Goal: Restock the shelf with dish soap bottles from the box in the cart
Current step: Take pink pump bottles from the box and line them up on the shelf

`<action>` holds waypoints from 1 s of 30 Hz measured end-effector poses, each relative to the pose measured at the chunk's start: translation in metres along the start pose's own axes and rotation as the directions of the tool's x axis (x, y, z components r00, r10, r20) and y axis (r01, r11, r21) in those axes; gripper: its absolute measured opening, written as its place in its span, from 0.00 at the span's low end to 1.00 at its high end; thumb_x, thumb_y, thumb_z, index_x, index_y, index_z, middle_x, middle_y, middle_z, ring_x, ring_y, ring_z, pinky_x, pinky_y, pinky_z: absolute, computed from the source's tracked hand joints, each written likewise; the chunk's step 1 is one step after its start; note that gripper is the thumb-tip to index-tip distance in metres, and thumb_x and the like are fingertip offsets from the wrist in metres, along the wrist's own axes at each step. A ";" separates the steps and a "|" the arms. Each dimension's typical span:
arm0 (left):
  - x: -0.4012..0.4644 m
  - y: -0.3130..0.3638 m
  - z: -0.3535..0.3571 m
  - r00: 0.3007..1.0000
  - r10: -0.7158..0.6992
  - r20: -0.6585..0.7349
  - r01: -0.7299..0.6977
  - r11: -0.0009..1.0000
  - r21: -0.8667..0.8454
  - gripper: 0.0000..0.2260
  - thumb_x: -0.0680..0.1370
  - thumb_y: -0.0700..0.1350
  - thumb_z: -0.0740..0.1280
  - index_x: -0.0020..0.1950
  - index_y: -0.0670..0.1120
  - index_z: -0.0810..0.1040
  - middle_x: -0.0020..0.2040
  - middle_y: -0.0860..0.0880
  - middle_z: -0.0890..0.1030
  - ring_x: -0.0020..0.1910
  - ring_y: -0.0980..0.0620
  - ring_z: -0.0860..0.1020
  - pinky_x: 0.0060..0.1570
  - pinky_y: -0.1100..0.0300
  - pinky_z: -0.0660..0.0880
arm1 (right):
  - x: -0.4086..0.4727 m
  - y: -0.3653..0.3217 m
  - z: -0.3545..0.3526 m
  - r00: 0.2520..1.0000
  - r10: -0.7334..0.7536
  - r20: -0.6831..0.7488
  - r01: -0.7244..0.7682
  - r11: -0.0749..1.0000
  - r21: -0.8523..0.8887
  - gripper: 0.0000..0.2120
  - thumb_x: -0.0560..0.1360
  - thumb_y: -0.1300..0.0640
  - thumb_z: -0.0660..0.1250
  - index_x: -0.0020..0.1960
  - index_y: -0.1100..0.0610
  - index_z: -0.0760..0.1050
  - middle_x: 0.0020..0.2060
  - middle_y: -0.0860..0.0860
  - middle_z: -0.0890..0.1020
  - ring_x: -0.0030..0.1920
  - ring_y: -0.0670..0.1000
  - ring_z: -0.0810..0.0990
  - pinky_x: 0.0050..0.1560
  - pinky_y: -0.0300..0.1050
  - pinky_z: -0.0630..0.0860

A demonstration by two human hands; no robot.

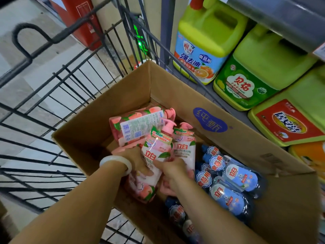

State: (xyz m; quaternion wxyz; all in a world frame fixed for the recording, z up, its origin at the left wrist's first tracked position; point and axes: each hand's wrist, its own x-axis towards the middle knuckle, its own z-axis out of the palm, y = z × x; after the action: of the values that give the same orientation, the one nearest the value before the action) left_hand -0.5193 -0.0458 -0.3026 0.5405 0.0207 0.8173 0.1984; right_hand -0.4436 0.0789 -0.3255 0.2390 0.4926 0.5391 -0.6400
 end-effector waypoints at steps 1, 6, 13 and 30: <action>0.000 -0.001 0.001 0.999 0.030 -0.020 -0.031 0.999 -0.020 0.29 0.65 0.48 0.79 0.64 0.51 0.75 0.60 0.52 0.79 0.61 0.51 0.74 0.58 0.61 0.68 | -0.002 0.000 -0.002 1.000 -0.018 0.006 0.018 1.000 0.010 0.12 0.65 0.60 0.77 0.45 0.53 0.77 0.47 0.54 0.84 0.47 0.55 0.83 0.48 0.51 0.80; -0.006 0.001 -0.002 0.993 0.104 -0.060 -0.111 0.987 -0.120 0.31 0.50 0.62 0.78 0.52 0.59 0.79 0.52 0.59 0.82 0.58 0.54 0.78 0.62 0.49 0.73 | -0.024 -0.014 -0.026 0.993 -0.045 0.112 0.038 0.997 0.061 0.09 0.70 0.62 0.73 0.48 0.56 0.77 0.41 0.50 0.82 0.39 0.49 0.80 0.36 0.43 0.77; -0.049 0.052 0.010 0.951 0.268 -0.156 -0.310 0.859 -0.408 0.16 0.65 0.48 0.78 0.51 0.55 0.80 0.51 0.50 0.84 0.52 0.49 0.82 0.59 0.45 0.76 | -0.054 -0.056 -0.071 0.974 -0.194 0.121 0.181 0.978 0.106 0.12 0.70 0.61 0.73 0.53 0.58 0.77 0.43 0.52 0.83 0.38 0.48 0.81 0.34 0.37 0.77; -0.203 0.267 0.043 0.681 0.707 -0.189 -0.731 0.641 -0.234 0.29 0.63 0.38 0.79 0.60 0.49 0.73 0.53 0.45 0.84 0.49 0.49 0.83 0.46 0.52 0.81 | -0.247 -0.096 -0.273 0.806 -0.586 -0.083 0.585 0.767 0.265 0.22 0.71 0.66 0.71 0.60 0.56 0.68 0.45 0.51 0.81 0.43 0.52 0.80 0.52 0.57 0.75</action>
State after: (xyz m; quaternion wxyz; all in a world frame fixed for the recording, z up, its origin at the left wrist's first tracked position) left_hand -0.4451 0.1627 -0.0465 0.3809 0.2560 0.7239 0.5151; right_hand -0.3232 0.3051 -0.0445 -0.0426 0.3273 0.5698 -0.7526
